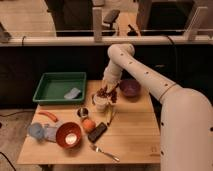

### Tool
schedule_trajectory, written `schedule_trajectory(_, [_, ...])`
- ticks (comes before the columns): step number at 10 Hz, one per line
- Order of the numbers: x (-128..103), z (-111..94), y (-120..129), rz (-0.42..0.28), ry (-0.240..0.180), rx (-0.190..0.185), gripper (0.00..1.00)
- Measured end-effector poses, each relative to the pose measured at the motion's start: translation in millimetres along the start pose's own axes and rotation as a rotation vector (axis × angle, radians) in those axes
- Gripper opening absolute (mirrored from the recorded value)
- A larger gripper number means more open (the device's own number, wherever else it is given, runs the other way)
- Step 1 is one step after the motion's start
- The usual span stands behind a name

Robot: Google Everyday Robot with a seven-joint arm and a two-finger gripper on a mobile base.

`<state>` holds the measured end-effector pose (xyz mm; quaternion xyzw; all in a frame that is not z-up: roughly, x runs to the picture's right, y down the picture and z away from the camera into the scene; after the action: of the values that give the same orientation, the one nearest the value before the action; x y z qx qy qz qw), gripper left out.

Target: Place grapes in paper cup

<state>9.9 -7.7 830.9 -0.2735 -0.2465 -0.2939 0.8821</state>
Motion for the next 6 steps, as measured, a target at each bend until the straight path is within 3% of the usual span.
schedule_trajectory(6, [-0.2, 1.0, -0.5, -0.009, -0.001, -0.001, 0.10])
